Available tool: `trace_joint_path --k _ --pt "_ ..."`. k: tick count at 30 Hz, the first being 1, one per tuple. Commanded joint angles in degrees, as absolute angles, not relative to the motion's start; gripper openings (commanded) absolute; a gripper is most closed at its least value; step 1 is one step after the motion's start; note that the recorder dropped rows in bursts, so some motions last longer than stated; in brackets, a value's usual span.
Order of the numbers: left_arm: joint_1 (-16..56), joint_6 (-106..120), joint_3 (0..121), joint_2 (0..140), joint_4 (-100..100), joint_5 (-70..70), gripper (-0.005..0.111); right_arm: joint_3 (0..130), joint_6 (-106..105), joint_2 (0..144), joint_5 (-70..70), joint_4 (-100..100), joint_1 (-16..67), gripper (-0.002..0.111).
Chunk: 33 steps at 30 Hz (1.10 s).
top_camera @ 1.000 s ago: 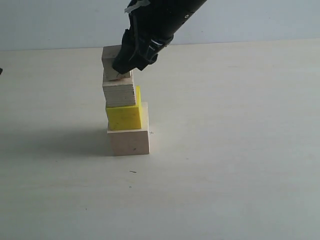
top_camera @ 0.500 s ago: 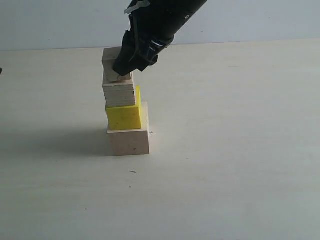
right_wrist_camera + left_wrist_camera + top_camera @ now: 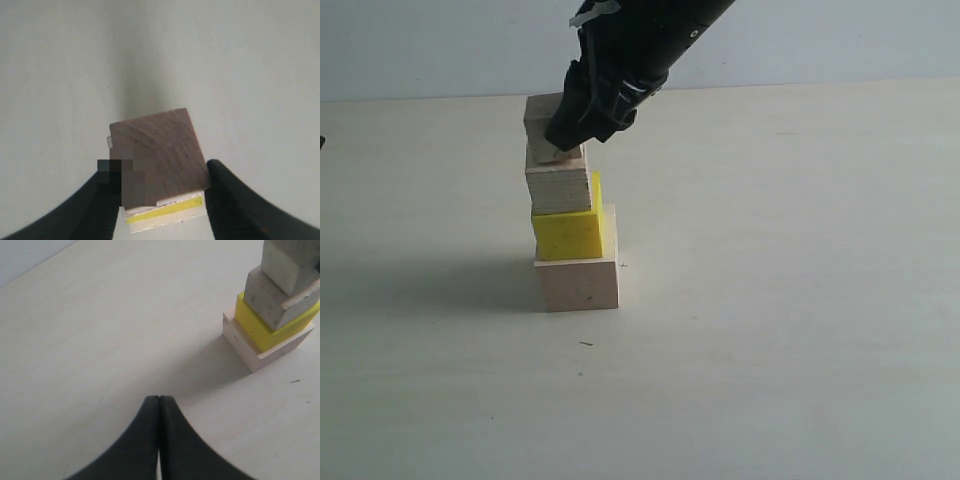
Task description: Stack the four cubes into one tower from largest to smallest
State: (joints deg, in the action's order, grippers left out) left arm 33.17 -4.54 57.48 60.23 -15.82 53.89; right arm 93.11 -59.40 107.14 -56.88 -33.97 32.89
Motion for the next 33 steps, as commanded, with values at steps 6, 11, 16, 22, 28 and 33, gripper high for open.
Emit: trace_joint_path --k 6,11,16,22,28,33 --pt "33.1 -4.9 57.3 60.4 -15.9 53.5 0.0 92.9 -59.4 106.6 -56.5 -34.4 33.0 0.069" --pt "33.1 -4.9 57.3 60.4 -15.9 53.5 0.0 92.9 -58.7 106.6 -57.1 -34.4 33.0 0.069" --pt "33.1 -4.9 57.3 60.4 -15.9 53.5 0.0 92.9 -58.4 106.6 -56.4 -35.3 33.0 0.069" --pt "33.1 -4.9 57.3 60.4 -15.9 53.5 0.0 92.9 -58.4 106.6 -56.0 -37.5 33.0 0.069" --pt "33.1 -4.9 57.3 60.4 -15.9 53.2 0.0 92.9 -58.4 106.6 -54.6 -38.0 33.0 0.069" --pt "33.1 -4.9 57.3 60.4 -15.9 53.2 0.0 92.9 -58.4 106.8 -54.0 -37.9 33.0 0.069"
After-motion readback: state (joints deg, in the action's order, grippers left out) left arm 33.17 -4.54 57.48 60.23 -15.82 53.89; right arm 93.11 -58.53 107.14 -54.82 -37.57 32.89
